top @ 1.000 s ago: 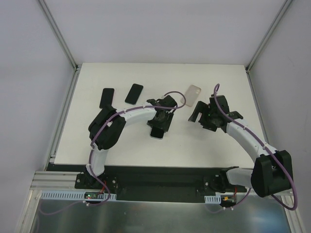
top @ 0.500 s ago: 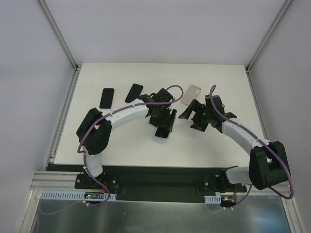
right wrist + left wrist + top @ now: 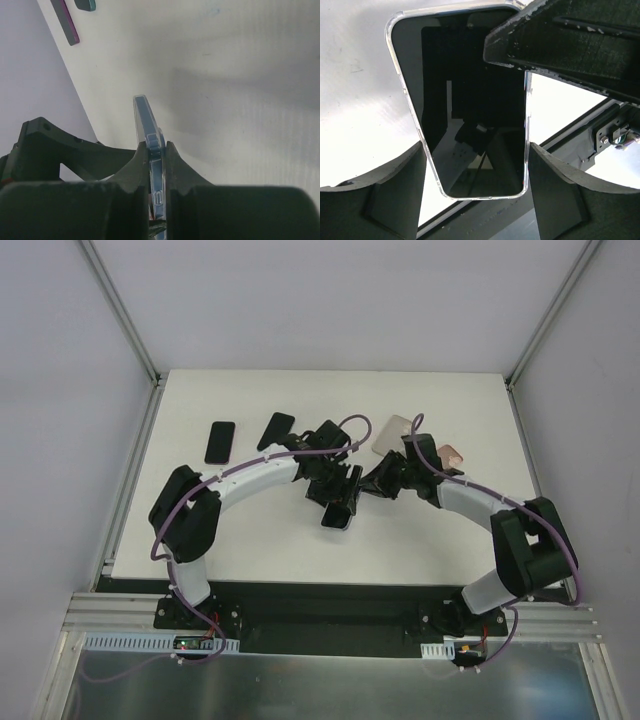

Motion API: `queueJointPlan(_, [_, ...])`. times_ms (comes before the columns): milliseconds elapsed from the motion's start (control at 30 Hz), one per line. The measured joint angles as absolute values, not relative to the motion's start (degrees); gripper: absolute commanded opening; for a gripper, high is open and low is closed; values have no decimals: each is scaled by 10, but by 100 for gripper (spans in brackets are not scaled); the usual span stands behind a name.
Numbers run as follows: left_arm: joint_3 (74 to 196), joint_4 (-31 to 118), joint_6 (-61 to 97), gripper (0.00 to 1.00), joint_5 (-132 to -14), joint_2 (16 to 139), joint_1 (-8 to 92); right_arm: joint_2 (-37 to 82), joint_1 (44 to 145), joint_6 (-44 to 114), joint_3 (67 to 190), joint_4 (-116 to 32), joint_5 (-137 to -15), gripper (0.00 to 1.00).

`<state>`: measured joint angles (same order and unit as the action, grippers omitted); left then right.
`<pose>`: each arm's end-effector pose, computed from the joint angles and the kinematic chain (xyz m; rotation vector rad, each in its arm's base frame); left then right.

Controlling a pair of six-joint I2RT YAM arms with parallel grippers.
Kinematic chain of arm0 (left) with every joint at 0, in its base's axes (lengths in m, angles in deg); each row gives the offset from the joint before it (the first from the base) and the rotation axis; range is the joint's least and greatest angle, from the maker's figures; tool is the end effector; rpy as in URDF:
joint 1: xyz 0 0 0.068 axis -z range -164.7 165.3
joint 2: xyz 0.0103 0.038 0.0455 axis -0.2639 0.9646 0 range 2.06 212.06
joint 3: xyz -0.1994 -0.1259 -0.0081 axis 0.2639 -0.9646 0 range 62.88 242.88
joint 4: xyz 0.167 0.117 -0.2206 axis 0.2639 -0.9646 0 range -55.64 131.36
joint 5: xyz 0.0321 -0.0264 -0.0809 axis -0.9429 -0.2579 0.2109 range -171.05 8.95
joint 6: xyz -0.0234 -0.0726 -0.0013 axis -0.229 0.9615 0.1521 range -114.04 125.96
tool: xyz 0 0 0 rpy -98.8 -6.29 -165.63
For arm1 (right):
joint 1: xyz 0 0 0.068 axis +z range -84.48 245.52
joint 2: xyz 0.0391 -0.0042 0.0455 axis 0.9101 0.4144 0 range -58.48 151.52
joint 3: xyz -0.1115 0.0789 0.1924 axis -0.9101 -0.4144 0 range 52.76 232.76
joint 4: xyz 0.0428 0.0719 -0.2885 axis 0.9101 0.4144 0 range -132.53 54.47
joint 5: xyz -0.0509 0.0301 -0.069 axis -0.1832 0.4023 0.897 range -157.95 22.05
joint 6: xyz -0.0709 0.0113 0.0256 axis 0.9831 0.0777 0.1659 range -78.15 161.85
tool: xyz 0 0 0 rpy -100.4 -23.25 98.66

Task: Take the phone out of the phone case
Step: Pick up the phone at the center of the board.

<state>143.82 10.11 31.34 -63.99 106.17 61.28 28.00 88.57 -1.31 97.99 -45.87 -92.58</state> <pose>0.2926 -0.3301 0.1645 0.6073 2.6192 -0.8299 0.3259 0.1679 0.1137 0.1659 2.3920 1.0723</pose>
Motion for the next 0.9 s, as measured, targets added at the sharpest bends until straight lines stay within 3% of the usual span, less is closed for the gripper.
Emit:
queueJointPlan(67, [1436,92,318,50,-635,1062,605,291,890,-14,984,-476,-942,1])
queueJointPlan(100, [1436,89,319,66,-629,1061,599,298,891,-16,984,-488,-947,1])
queueJointPlan(200, [1436,83,317,88,-614,1056,583,311,891,-29,987,-512,-962,1])
queueJointPlan(333, [1434,86,311,98,-576,1035,554,311,893,-31,998,-518,-972,1])
queueJointPlan(633, [1410,125,303,99,-514,921,488,291,894,48,1073,-389,-935,1])
queueJointPlan(900, [1379,130,289,97,-505,913,497,252,892,105,1128,-261,-856,1])
